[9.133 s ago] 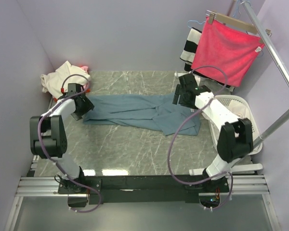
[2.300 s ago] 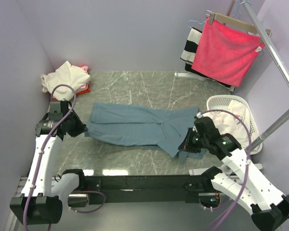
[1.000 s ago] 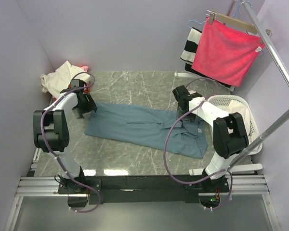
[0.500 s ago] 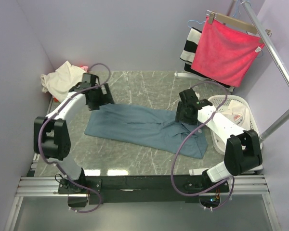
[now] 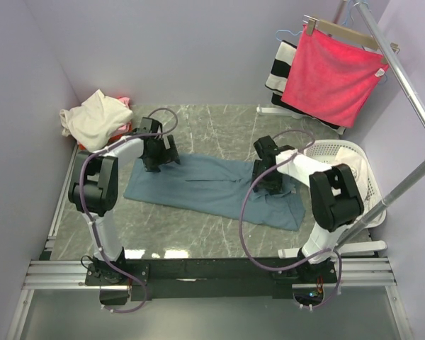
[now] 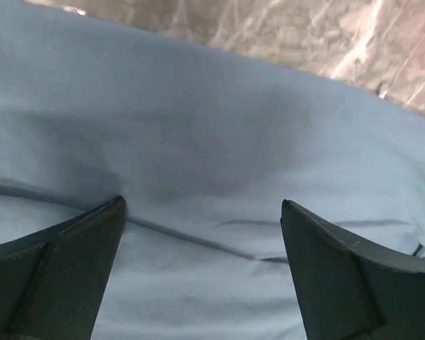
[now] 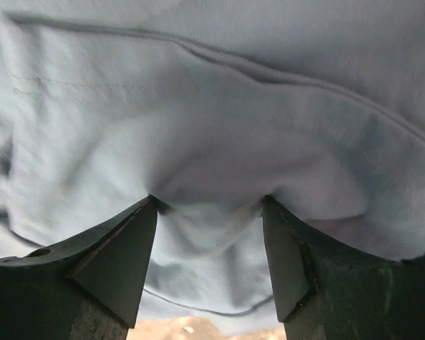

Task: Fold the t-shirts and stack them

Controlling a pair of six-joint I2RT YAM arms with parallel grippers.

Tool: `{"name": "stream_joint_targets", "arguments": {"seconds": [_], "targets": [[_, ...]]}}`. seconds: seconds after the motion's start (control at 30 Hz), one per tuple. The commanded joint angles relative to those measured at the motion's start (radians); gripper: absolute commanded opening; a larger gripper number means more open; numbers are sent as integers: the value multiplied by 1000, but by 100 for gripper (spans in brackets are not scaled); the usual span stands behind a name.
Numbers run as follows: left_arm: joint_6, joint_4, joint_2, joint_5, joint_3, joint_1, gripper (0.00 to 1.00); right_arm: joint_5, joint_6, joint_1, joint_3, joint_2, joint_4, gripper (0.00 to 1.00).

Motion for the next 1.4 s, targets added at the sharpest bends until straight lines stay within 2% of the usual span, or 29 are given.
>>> {"name": "stream_joint_targets", "arguments": {"seconds": [0.0, 0.17, 0.37, 0.43, 0.5, 0.53, 0.63, 0.7, 0.73, 0.8, 0.83, 0.87, 0.93, 0.97, 1.03, 1.07, 1.23, 1.37], "targets": [[-64, 6, -34, -96, -139, 15, 100, 9, -32, -6, 160, 122, 41, 68], [-152, 39, -125, -81, -352, 20, 99, -43, -72, -1, 394, 332, -9, 68], [-239, -17, -375, -85, -566, 19, 99, -73, -175, 12, 742, 549, -65, 69], [-255, -69, -479, -111, -585, 19, 99, -113, -233, 14, 837, 583, -77, 70], [-250, -94, -559, -128, -561, 19, 99, -110, -242, 12, 895, 562, -55, 71], [-233, -106, -576, -134, -539, 19, 99, -100, -244, 12, 893, 499, -19, 72], [-190, -67, -585, -134, -382, 19, 99, -26, -241, 12, 714, 318, 114, 77], [-157, -37, -518, -105, -297, 19, 99, 35, -226, 9, 665, 241, 121, 78], [-143, -25, -483, -79, -188, 16, 99, 58, -207, 11, 627, 221, 86, 78], [-92, 4, -365, 0, -75, 5, 99, 57, -180, 11, 551, 151, 96, 78], [-75, 10, -320, 22, 44, -7, 99, 63, -166, 11, 469, 123, 107, 78], [-51, 33, -221, 110, 101, -17, 99, 56, -143, 11, 417, 91, 125, 78], [-6, 42, -113, 187, 274, -38, 100, 74, -117, 11, 288, 5, 162, 79], [1, 67, -12, 238, 325, -46, 99, 72, -98, 11, 249, -20, 170, 79], [0, 87, 86, 356, 472, -72, 100, 86, -81, 11, 151, -92, 176, 79], [-3, 101, 172, 390, 517, -83, 100, 91, -72, 9, 122, -115, 179, 79], [-18, 225, 355, 490, 721, -158, 99, 25, -69, 11, -2, -228, 179, 79], [-41, 266, 514, 545, 830, -179, 100, -110, -64, 29, -64, -291, 225, 80]]}}
